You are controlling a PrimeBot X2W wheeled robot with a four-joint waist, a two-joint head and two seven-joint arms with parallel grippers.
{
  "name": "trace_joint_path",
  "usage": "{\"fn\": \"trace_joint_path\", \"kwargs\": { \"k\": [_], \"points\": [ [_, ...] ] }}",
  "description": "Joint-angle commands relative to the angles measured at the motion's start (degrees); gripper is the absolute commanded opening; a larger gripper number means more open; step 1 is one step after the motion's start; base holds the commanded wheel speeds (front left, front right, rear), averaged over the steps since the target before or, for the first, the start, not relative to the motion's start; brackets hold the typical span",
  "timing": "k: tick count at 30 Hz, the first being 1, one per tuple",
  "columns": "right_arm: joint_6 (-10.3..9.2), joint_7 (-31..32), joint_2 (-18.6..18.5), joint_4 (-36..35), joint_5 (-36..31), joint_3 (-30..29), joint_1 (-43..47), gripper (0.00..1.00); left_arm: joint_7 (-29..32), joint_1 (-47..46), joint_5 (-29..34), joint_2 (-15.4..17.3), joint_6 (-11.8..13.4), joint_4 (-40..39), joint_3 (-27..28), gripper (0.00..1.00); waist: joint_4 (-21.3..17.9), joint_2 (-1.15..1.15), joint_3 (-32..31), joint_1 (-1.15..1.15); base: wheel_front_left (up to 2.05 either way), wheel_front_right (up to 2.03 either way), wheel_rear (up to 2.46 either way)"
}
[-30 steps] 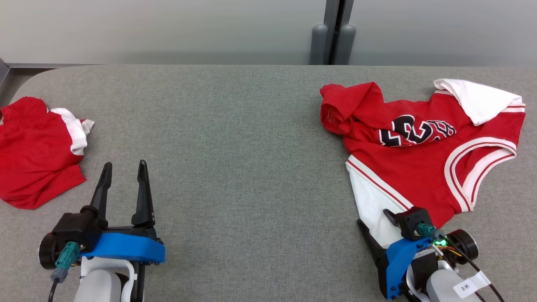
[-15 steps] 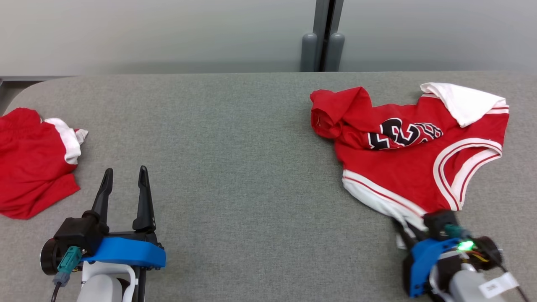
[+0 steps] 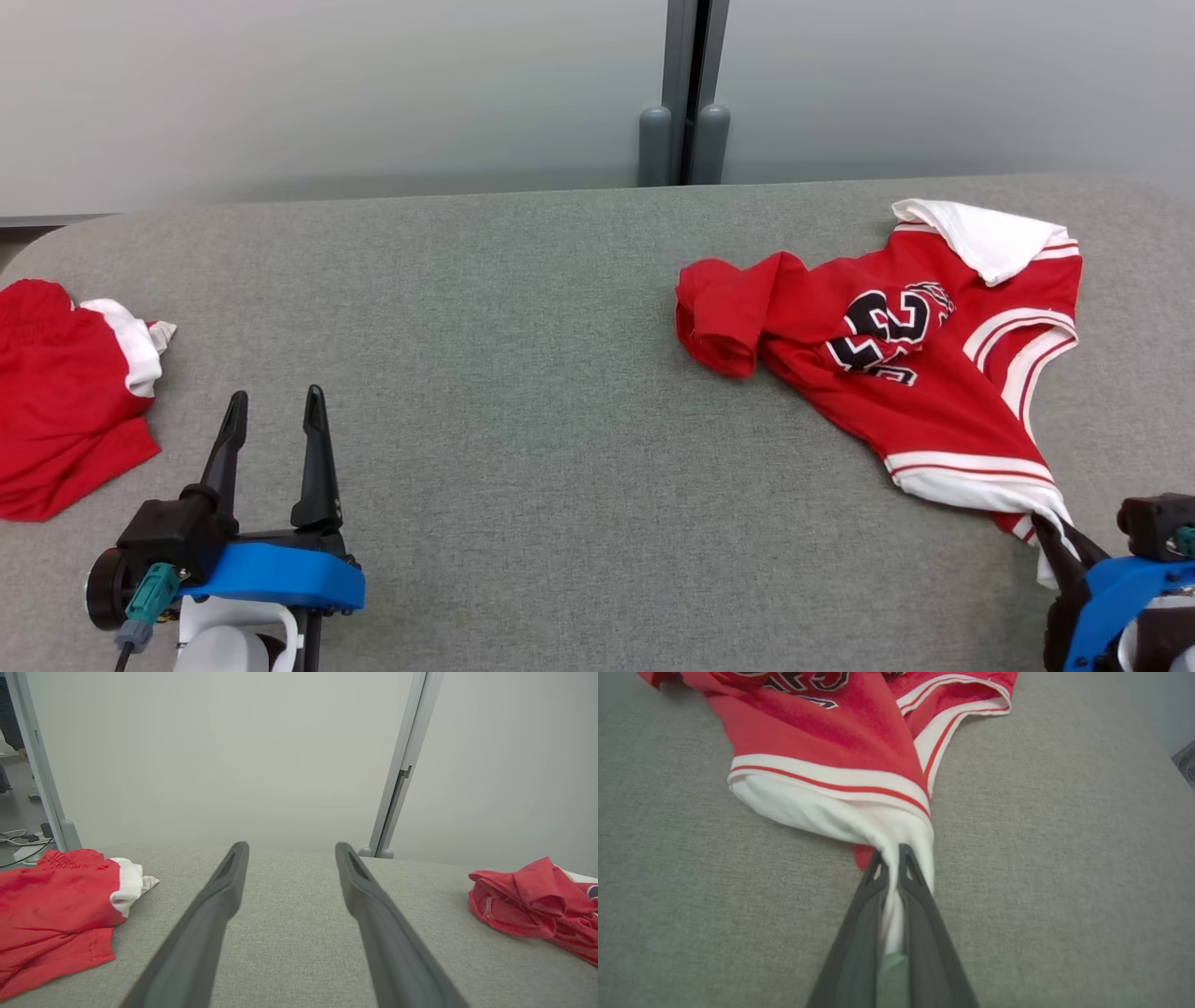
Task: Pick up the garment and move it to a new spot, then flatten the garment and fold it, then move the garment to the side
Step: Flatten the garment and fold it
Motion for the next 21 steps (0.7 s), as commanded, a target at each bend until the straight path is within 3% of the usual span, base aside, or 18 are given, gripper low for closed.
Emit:
{"fn": "trace_joint_path", "kwargs": {
  "k": [1, 2, 3, 9, 13, 21],
  "points": [
    [-0.01, 1.07, -1.36, -1.07, 2.27, 0.43, 1.50, 0.00, -0.16, 0.52, 0.26, 0.18, -0.11, -0.08, 0.04, 1.00, -0.21, 0.00, -0.04, 0.00, 0.00, 0.00, 0.00],
    [-0.01, 0.80, -2.07, -1.86, 3.10, 0.64, 1.57, 0.31, -0.16, 0.52, 0.23, 0.22, -0.11, -0.11, 0.07, 1.00, -0.30, 0.00, -0.02, 0.00, 0.00, 0.00, 0.00],
    [-0.01, 0.46, -2.68, -2.57, 3.71, 0.90, 1.41, 1.00, -0.16, 0.52, 0.19, 0.31, -0.11, -0.11, 0.09, 1.00, -0.38, 0.00, 0.00, 0.00, 0.00, 0.00, 0.00],
    [-0.01, -2.61, -4.21, -6.72, 9.06, 5.14, -1.24, 1.00, -0.16, -0.07, -0.01, 0.71, -0.11, 0.15, -0.26, 1.00, -0.39, 0.00, 0.01, 0.00, 0.00, 0.00, 0.00],
    [-0.01, -6.22, -3.59, -9.47, 9.20, 7.04, -3.45, 1.00, -0.16, -0.03, 0.02, 0.96, -0.11, -0.10, -0.20, 1.00, -0.10, 0.00, -0.04, 0.00, 0.00, 0.00, 0.00],
    [-0.01, -4.13, 11.71, -19.58, -5.24, 1.06, -3.69, 1.00, -0.16, 0.36, 0.32, 0.96, -0.11, -0.26, 0.22, 1.00, 0.92, 0.00, -0.14, 0.00, 0.00, 0.00, 0.00]
  ]
}}
